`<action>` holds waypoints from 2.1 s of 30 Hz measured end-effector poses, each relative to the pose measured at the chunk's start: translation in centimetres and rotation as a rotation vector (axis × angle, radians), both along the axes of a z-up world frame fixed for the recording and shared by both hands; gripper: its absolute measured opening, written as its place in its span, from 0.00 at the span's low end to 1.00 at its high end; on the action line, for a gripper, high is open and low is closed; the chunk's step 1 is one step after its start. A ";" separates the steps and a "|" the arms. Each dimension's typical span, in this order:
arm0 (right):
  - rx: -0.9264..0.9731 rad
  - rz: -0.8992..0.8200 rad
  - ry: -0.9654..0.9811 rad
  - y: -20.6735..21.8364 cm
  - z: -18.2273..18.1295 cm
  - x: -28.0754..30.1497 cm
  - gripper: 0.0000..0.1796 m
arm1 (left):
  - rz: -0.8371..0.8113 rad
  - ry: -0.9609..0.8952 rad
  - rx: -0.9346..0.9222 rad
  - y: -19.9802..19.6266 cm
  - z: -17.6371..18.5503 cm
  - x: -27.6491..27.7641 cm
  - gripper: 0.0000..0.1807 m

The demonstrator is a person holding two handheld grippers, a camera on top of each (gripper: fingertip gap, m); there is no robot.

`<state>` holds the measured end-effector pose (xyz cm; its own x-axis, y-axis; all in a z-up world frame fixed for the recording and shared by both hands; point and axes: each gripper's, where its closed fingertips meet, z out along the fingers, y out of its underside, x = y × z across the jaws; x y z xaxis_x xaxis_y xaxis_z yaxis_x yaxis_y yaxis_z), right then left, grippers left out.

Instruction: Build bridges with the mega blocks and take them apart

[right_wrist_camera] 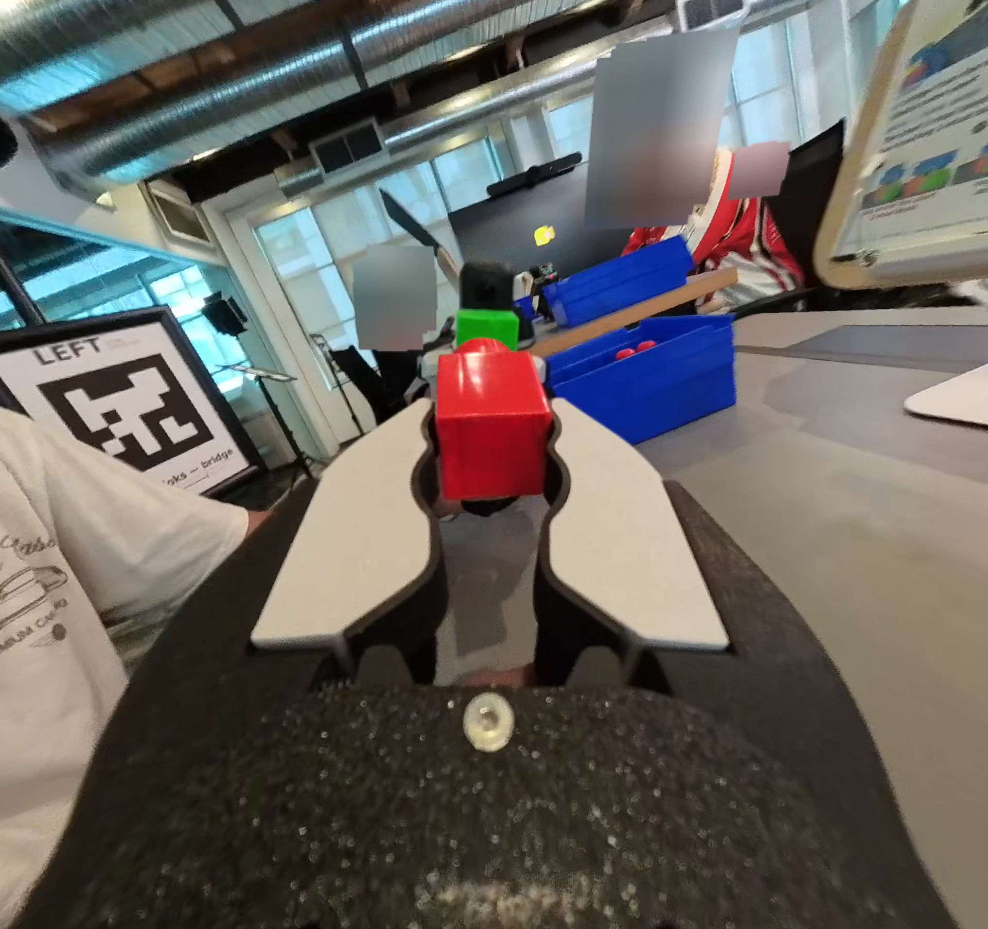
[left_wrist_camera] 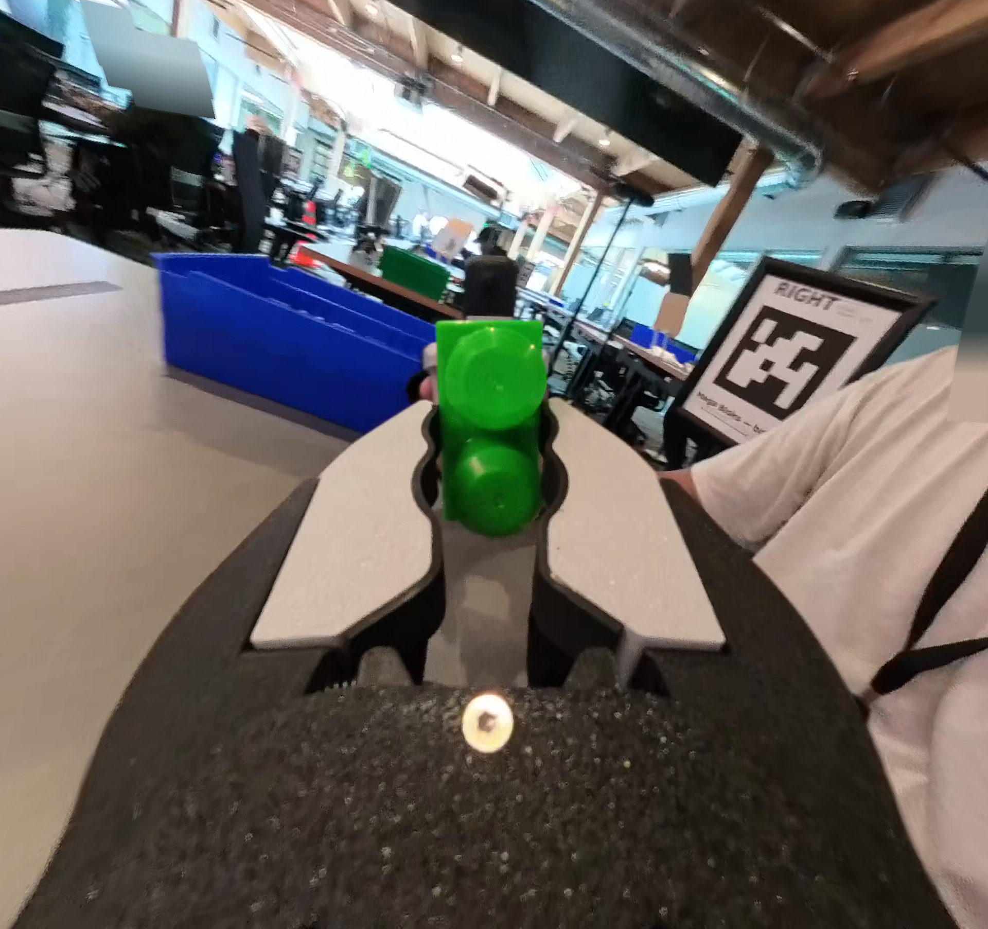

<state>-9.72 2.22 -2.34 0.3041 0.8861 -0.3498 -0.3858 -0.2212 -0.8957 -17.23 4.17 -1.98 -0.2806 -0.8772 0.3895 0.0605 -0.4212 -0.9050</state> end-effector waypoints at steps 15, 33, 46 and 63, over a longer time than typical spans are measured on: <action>-0.073 -0.680 -0.458 5.9 -5.4 5.0 0.20 | 1.075 0.454 0.374 6.9 -5.7 -5.8 0.19; -0.295 -0.972 -0.775 0.7 2.1 23.6 0.20 | 1.045 0.542 0.532 6.0 -6.8 -4.8 0.19; -0.649 -0.598 -1.173 1.1 -10.8 26.9 0.20 | 1.017 0.553 0.471 6.4 -7.4 -4.6 0.19; -0.444 -0.694 -0.839 0.1 -2.0 24.4 0.31 | 0.982 0.586 0.468 6.1 -8.3 -4.4 0.19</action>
